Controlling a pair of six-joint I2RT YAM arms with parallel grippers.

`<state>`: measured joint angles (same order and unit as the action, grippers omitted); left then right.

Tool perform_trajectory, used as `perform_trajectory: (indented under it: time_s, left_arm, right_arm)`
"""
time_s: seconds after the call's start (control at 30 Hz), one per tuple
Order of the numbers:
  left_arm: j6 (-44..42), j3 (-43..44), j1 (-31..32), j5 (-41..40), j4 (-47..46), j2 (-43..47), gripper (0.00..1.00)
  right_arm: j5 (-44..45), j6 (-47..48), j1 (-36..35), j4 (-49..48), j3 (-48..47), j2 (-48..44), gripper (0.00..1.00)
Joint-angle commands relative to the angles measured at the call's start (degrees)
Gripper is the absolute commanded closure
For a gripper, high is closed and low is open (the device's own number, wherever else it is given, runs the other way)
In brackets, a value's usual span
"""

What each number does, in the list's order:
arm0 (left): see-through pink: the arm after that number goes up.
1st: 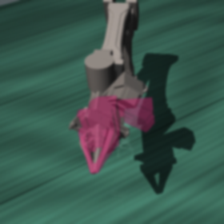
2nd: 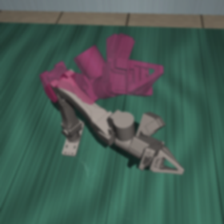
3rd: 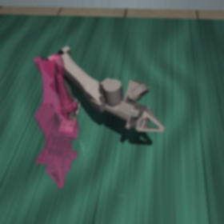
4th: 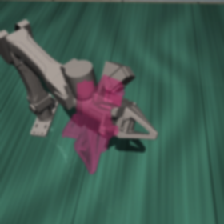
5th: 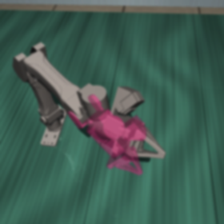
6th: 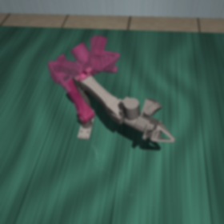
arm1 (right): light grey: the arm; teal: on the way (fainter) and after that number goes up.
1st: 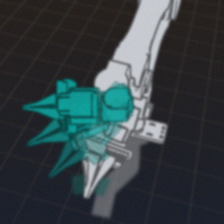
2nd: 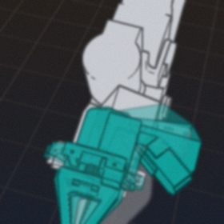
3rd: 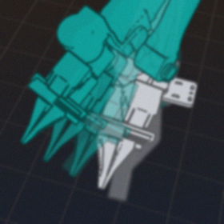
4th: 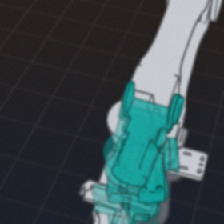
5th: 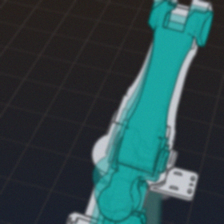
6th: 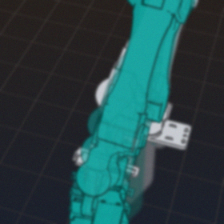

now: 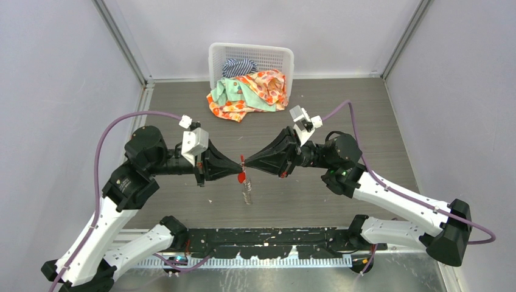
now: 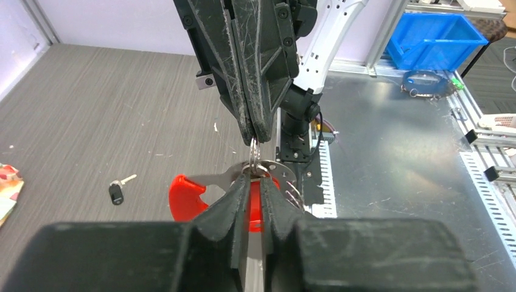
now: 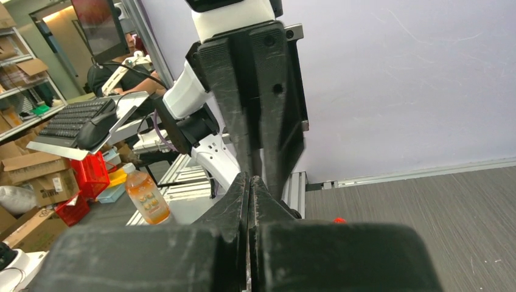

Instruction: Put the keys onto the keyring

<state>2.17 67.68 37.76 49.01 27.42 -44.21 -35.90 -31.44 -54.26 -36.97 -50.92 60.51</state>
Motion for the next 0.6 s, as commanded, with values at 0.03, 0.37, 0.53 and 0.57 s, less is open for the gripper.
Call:
perform_trajectory:
  time_s: [0.03,0.37,0.53,0.57]
  left_arm:
    - [-3.39,-0.03,0.15,0.02,2.67,1.41,0.70]
    - [-3.15,-2.27,0.13,3.53,3.32,1.74,0.50]
    - [-0.14,-3.76,0.13,3.37,0.89,1.24,0.50]
    - [0.61,-4.14,0.12,3.57,0.21,1.16,0.51]
  right_arm:
    - [0.39,1.43,-0.02,-0.90,-2.54,-2.33,0.99]
    - [-0.25,0.81,-0.01,-0.89,-2.85,-1.57,0.99]
    - [-0.25,0.62,-0.01,-1.04,-3.11,-1.27,0.99]
    - [-0.30,0.53,-0.01,-1.15,-3.13,-1.21,0.99]
